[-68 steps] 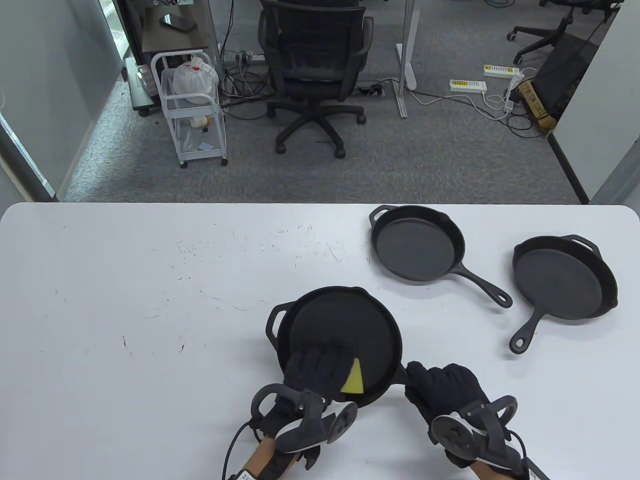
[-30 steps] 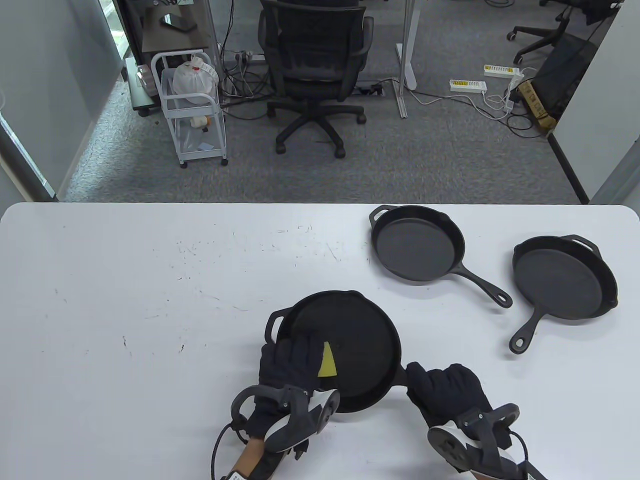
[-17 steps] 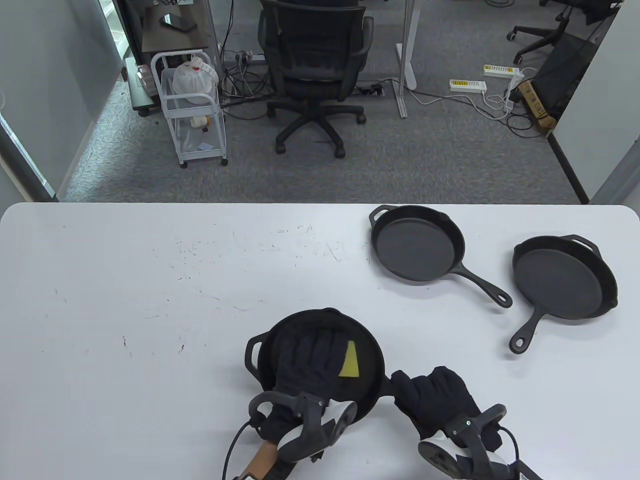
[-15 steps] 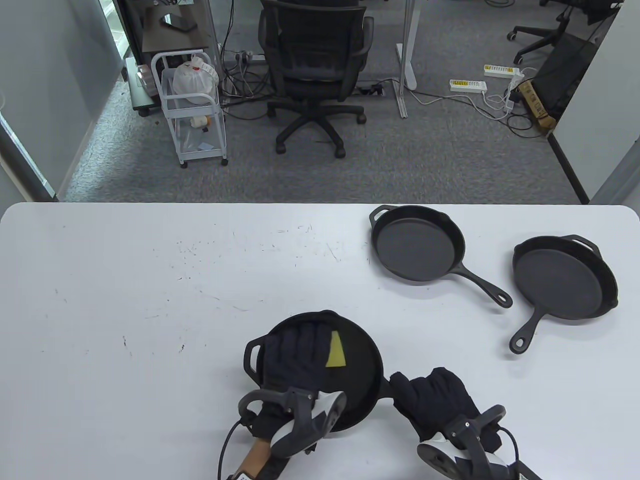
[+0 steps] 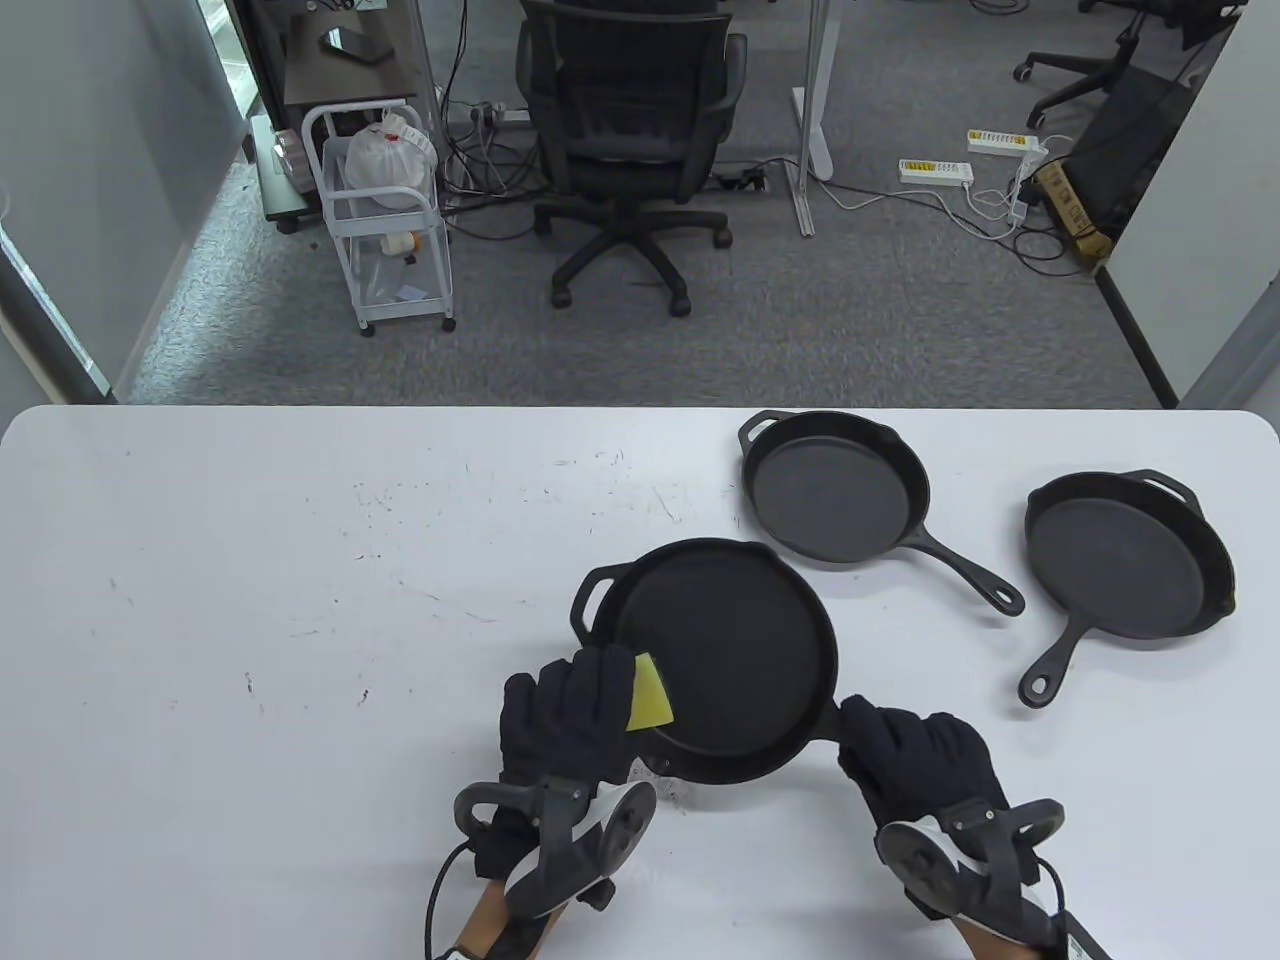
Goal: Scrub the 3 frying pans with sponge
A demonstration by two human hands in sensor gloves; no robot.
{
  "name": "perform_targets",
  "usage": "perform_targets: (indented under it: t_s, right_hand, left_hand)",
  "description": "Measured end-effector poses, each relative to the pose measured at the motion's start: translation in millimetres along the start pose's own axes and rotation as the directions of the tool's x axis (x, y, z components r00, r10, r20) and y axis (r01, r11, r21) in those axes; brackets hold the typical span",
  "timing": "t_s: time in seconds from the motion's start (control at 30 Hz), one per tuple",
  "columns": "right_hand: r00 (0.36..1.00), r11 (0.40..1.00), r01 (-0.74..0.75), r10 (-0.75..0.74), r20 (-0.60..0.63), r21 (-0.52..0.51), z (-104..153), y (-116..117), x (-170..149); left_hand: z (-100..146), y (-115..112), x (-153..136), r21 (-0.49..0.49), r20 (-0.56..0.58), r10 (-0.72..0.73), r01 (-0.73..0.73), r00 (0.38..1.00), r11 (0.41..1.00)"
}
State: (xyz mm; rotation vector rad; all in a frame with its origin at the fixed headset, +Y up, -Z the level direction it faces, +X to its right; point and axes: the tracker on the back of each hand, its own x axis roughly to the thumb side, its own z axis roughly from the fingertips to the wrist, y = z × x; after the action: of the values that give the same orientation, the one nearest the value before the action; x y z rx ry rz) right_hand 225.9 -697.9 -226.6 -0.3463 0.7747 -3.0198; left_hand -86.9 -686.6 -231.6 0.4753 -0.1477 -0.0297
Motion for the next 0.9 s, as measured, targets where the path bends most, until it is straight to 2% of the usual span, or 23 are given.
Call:
perform_targets:
  t_s: [0.13, 0.33, 0.43, 0.5, 0.7, 0.77, 0.9]
  right_hand:
    - [0.995, 0.998, 0.062, -0.062, -0.079, -0.003, -1, 0, -16]
    - [0.969, 0.979, 0.204, -0.198, -0.146, 0.028, -3, 1, -30]
    - [0.908, 0.912, 0.400, -0.382, -0.172, 0.086, -4, 8, -35]
    - [0.871, 0.868, 0.481, -0.457, -0.179, 0.122, -5, 12, -36]
    - [0.845, 0.815, 0.535, -0.512, -0.158, 0.223, -8, 21, -34]
    - [0.832, 0.792, 0.554, -0.533, -0.153, 0.257, -9, 23, -33]
    - [0.781, 0.698, 0.613, -0.607, -0.148, 0.370, -10, 33, -18]
  left_hand:
    - [1, 4, -5, 0.024, -0.026, 0.045, -0.045, 0.999, 0.999]
    - [1, -2, -6, -0.011, -0.027, 0.032, -0.033, 0.999, 0.999]
    - [1, -4, -4, -0.026, -0.009, 0.028, -0.028, 1.000, 0.999]
    - [1, -5, -1, -0.033, 0.008, 0.029, -0.028, 1.000, 0.999]
    - [2, -10, 8, -0.054, 0.057, 0.037, -0.034, 0.998, 0.998]
    - [4, -11, 12, -0.057, 0.105, 0.056, -0.050, 0.993, 0.997]
    - [10, -13, 37, -0.067, 0.266, 0.120, -0.105, 0.957, 0.992]
